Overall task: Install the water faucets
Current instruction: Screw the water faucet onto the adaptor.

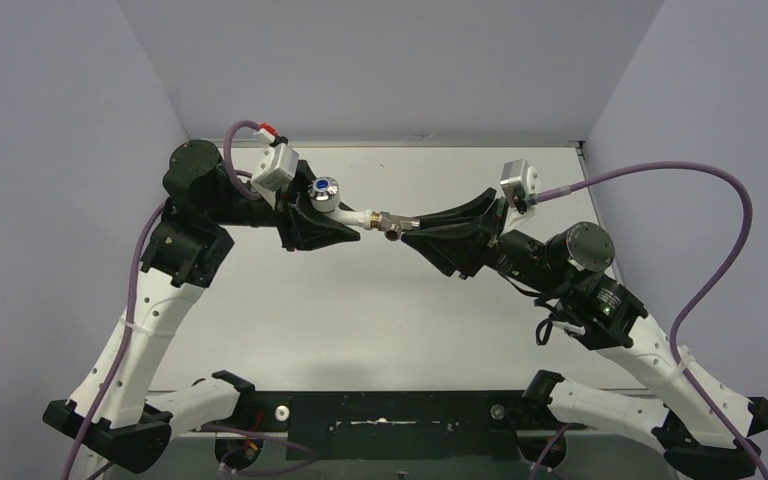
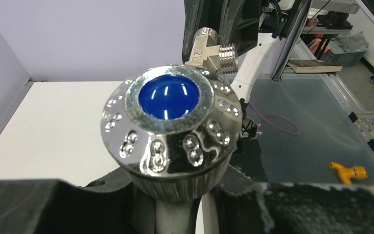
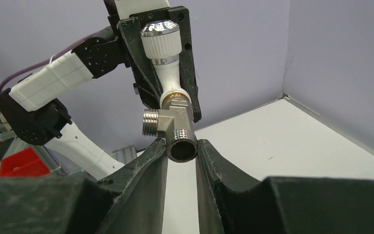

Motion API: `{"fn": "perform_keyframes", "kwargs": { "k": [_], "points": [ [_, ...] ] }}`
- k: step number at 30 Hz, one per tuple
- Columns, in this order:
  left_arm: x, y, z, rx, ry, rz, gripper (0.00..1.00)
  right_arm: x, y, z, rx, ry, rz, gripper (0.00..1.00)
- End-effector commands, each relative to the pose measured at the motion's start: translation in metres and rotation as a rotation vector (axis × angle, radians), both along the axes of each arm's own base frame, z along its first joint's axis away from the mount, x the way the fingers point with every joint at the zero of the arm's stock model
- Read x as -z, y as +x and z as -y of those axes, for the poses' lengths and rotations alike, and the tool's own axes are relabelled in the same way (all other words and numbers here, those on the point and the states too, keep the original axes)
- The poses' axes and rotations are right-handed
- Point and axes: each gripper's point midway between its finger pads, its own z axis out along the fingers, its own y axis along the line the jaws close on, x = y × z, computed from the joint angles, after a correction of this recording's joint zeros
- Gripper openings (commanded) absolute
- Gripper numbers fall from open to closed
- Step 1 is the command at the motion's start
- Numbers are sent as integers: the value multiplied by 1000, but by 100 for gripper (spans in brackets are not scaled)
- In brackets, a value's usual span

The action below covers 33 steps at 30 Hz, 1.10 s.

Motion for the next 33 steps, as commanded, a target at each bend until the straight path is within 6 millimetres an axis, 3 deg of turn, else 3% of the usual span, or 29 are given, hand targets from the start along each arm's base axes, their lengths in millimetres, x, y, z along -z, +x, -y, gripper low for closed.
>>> {"fn": "perform_keyframes", "kwargs": {
  "k": [1, 7, 19, 24, 33],
  "points": [
    [-13, 6, 1, -19, -18, 64, 0, -24, -6, 3, -21, 139, -62, 4],
    [-13, 8, 1, -20, -16, 58, 0, -17, -8, 7, -13, 120, -34, 24],
    [-14, 8, 0, -15, -22, 52, 0, -8, -16, 17, -6, 62, 88, 50],
    [-15, 6, 0, -7, -33, 35, 0, 0, -17, 25, 23, -5, 183, 56],
    [-20, -4, -1, 34, -68, -30, 0, 6, -17, 38, 68, -152, 460, 57]
  ]
}}
